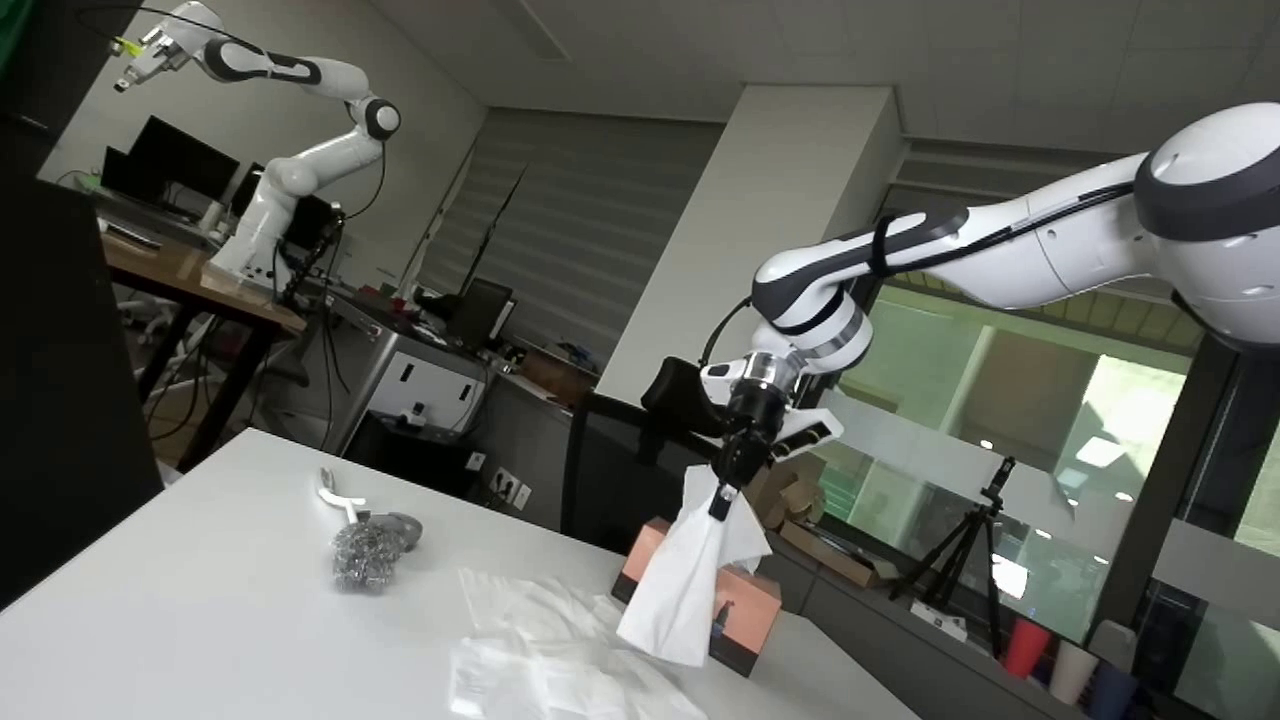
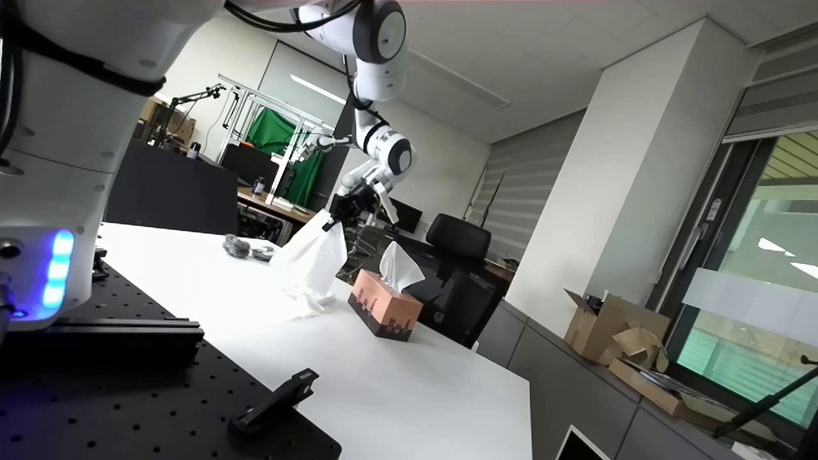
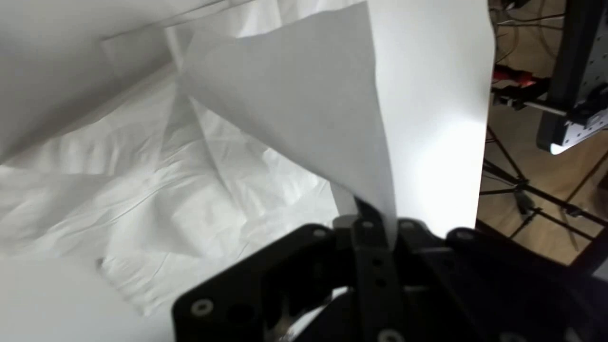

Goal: Take a tissue from the tissue box and place it on the table

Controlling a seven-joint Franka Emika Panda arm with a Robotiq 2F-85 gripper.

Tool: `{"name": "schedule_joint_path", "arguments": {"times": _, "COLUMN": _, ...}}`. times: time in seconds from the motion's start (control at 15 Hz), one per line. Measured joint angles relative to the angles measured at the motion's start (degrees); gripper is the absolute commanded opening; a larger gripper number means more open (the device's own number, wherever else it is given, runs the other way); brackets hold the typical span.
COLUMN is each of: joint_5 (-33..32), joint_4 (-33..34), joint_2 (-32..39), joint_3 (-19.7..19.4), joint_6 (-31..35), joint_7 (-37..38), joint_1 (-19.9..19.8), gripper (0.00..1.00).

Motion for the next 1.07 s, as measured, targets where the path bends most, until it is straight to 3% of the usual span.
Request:
{"name": "schedule_joint_path", "arguments": {"times": 0.4, "joint_5": -0.4, "joint_4": -11.7, "joint_2": -0.5, "joint_3": -0.2, "joint_6": -4.1, "joint_7": -4.2, "joint_1": 0.8, "gripper": 0.00}}
{"name": "schedule_joint_path", "arguments": {"times": 0.53, "joint_5": -0.4, "joint_4": -16.1, "joint_2": -1.5, "joint_3": -0.6, "joint_6": -0.3, "joint_7": -4.5, "joint_1": 1.3, "gripper": 0.00}}
{"name": "schedule_joint_path", "arguments": {"times": 0.73, "joint_5": 0.9, "joint_4": -24.5, "joint_2": -3.9, "joint_3": -0.6, "joint_6": 12.9, "joint_7": -4.5, "joint_1": 1.3, "gripper": 0.00}}
{"name": "schedule_joint_path", "arguments": {"times": 0.8, "joint_5": 2.0, "joint_4": -27.1, "joint_2": -4.7, "joint_3": -0.6, "joint_6": 17.6, "joint_7": -4.4, "joint_1": 1.3, "gripper": 0.21}}
{"name": "schedule_joint_path", "arguments": {"times": 1.07, "joint_5": 7.3, "joint_4": -38.6, "joint_2": -8.6, "joint_3": -0.4, "joint_6": 37.4, "joint_7": -4.3, "joint_1": 0.8, "gripper": 0.47}}
